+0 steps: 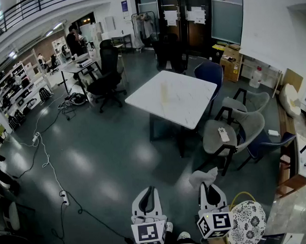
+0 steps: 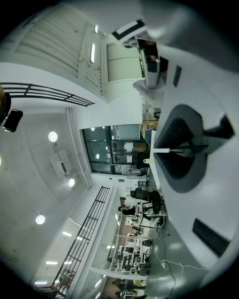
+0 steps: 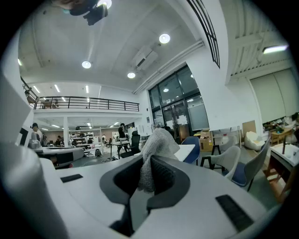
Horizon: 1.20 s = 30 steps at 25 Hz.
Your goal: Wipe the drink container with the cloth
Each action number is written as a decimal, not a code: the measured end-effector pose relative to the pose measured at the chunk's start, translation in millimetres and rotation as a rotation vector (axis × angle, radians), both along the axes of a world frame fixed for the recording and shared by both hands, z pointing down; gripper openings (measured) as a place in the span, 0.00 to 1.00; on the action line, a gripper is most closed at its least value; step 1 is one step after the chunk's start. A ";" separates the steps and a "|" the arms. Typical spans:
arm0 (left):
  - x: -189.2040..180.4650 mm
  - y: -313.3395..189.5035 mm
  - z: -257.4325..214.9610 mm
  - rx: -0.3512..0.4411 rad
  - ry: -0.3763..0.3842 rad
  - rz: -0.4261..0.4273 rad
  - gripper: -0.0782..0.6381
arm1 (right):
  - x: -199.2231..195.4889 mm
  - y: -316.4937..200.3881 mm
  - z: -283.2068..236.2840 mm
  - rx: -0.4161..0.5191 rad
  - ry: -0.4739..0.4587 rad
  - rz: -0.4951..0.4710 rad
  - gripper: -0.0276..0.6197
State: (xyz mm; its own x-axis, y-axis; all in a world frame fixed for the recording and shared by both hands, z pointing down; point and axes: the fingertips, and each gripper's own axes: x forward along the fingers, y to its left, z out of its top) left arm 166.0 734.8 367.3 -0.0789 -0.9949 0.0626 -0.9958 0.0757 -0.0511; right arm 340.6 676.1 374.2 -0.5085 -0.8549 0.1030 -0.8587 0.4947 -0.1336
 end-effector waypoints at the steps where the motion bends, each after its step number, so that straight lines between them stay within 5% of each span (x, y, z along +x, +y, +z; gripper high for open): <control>1: -1.3 -1.3 0.0 0.000 0.010 -0.009 0.16 | -0.1 -1.2 0.3 0.001 0.000 0.000 0.11; 15: -14.6 -23.7 4.6 -0.011 0.054 -0.013 0.16 | -10.6 -20.0 5.0 -0.006 0.008 0.005 0.11; 30: -84.1 -45.9 5.5 -0.008 0.059 -0.029 0.16 | -76.1 -47.2 7.4 -0.008 0.026 -0.008 0.11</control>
State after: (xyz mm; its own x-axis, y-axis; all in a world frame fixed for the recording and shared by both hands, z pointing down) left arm 81.9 688.9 372.8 -0.1033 -0.9917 0.0764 -0.9945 0.1041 0.0072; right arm 264.5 628.9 381.6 -0.5122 -0.8500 0.1232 -0.8581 0.5004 -0.1154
